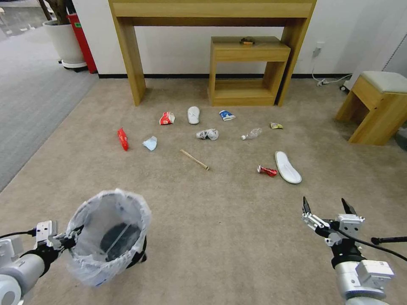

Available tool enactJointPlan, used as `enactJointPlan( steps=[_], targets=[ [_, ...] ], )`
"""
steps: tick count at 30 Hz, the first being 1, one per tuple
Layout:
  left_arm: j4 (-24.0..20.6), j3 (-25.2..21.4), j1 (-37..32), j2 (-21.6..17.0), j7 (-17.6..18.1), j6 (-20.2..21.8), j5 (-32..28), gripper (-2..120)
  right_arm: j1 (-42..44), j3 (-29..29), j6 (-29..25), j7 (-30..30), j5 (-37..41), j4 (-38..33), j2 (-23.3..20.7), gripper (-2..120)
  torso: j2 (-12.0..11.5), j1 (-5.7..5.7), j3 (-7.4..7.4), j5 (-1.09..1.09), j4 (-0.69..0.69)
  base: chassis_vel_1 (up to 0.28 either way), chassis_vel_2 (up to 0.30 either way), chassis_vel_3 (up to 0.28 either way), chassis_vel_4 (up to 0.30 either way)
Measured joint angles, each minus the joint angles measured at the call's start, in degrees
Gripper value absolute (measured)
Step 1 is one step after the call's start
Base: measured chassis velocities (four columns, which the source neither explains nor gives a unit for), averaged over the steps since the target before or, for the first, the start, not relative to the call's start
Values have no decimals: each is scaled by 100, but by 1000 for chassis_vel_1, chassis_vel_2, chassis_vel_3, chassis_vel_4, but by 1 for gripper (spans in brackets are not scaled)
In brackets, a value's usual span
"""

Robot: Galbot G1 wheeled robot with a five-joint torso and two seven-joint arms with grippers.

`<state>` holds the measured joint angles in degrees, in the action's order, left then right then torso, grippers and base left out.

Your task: Pick up the trash bin and place the garbage on the floor into it.

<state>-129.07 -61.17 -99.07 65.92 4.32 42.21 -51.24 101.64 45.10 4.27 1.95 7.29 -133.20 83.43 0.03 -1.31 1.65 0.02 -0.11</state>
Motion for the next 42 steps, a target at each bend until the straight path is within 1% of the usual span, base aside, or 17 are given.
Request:
enactJointPlan(
  steps=[1,4,8,15,16,18,20,23,25,28,29,34,41,42],
  targets=[
    [0,0,0,0,0,0,0,0,0,0,0,0,0,0,0,100,0,0,0,0,0,0,0,0,0],
    [-451,186,-58,253,450,0,-258,0,1,10,12,-26,-25,-48,2,100,0,0,0,0,-1,0,0,0,0],
    [-570,261,-87,329,495,0,-242,0,-17,-10,14,-62,-74,-70,1,100,0,0,0,0,-1,0,0,0,0],
    [-598,251,-91,289,464,0,-217,0,-43,-62,11,-78,-109,-83,2,100,0,0,0,0,-1,0,0,0,0],
    [-597,251,-91,288,448,0,-200,0,-46,-74,10,-78,-118,-84,16,100,0,0,-1,0,0,12,75,-9,-47],
    [-574,277,-101,294,293,1,-80,0,-53,-95,-4,-74,-130,-66,32,100,0,1,-1,-1,-1,6,184,-8,-221],
    [-572,279,-101,295,275,0,-67,0,-53,-95,-5,-73,-130,-65,34,100,0,0,0,-1,-1,9,230,-9,-267],
    [-555,305,-77,283,167,0,25,0,-53,-83,-14,-72,-130,-55,38,100,0,0,0,-3,0,20,391,-10,-369],
    [-536,326,-60,282,70,0,102,0,-54,-74,-17,-73,-126,-41,38,100,0,0,0,0,0,20,433,-17,-396],
    [-531,349,-65,300,-6,-1,170,0,-51,-68,-30,-73,-124,-32,42,100,0,0,0,-3,-1,-8,455,-15,-481],
    [-530,354,-74,308,-34,-1,186,0,-50,-67,-34,-72,-123,-23,47,100,1,0,0,0,-1,17,465,-15,-515],
    [-522,341,-92,312,-60,-15,205,0,-53,-66,-55,-72,-123,-8,55,100,0,0,0,-2,-1,14,535,6,-552],
    [-487,325,-98,339,-77,-46,226,0,-69,-76,-83,-70,-124,32,64,100,1,0,0,0,0,33,635,-17,-641],
    [-487,343,-99,356,-83,-48,236,0,-70,-73,-85,-69,-123,33,61,100,1,0,0,-5,-1,6,676,-28,-676]
  ],
)
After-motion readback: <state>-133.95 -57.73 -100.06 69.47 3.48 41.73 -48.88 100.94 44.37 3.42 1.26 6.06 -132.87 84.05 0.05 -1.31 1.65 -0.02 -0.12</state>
